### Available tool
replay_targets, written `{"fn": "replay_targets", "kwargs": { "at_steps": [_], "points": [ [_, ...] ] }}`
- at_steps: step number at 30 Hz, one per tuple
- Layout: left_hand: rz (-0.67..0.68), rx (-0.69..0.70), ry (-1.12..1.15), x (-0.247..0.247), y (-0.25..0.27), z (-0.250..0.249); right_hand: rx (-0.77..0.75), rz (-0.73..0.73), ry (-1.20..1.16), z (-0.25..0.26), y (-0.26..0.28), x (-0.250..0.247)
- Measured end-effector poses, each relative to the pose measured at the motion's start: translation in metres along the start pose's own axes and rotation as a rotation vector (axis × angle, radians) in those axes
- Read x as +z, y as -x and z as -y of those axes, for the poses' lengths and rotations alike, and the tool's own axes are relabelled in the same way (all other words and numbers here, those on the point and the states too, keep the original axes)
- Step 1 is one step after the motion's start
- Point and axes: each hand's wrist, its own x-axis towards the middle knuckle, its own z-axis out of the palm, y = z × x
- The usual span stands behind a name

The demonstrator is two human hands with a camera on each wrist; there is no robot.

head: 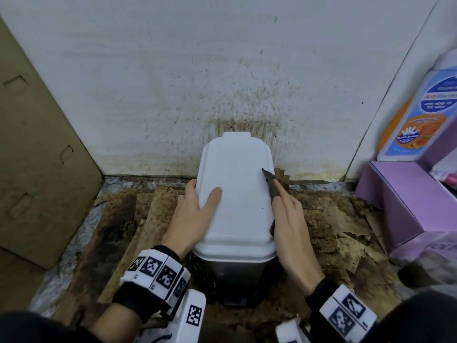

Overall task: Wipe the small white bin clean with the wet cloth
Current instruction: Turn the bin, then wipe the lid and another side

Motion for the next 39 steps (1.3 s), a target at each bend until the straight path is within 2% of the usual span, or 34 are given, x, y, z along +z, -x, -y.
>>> {"fn": "replay_targets", "kwargs": {
  "at_steps": [3, 6, 8, 11, 13, 16, 19, 21, 26, 32, 39],
  "points": [
    [-0.002, 0.007, 0.007, 0.003, 0.000, 0.002, -0.144, -0.017, 0.147, 0.002, 0.023, 0.008],
    [-0.017, 0.017, 0.017, 0.004, -0.002, 0.005, -0.356, 0.024, 0.493, 0.001, 0.034, 0.012],
    [-0.015, 0.020, 0.018, 0.004, -0.004, 0.007, -0.413, 0.083, 0.664, 0.003, 0.029, 0.009],
    [0.002, 0.018, 0.025, 0.004, -0.006, 0.008, -0.425, 0.199, 0.800, 0.011, 0.000, 0.002],
    [0.009, 0.018, 0.029, 0.004, -0.006, 0.009, -0.359, 0.271, 0.736, 0.017, -0.028, -0.004],
    [0.018, 0.012, 0.036, 0.002, -0.004, 0.009, -0.173, 0.382, 0.526, 0.023, -0.064, -0.015],
    [0.020, 0.007, 0.054, 0.001, -0.003, 0.009, 0.022, 0.358, 0.209, 0.021, -0.065, -0.022],
    [0.023, 0.006, 0.067, 0.001, -0.003, 0.007, 0.083, 0.310, 0.103, 0.015, -0.050, -0.021],
    [0.017, 0.015, 0.068, 0.002, -0.004, 0.008, 0.103, 0.173, -0.045, -0.011, -0.037, -0.011],
    [0.008, 0.015, 0.089, 0.001, -0.003, 0.007, 0.163, 0.168, -0.153, -0.014, -0.042, -0.010],
    [0.010, 0.019, 0.123, -0.001, 0.003, 0.000, 0.140, 0.106, -0.224, -0.020, -0.040, -0.007]
  ]
}}
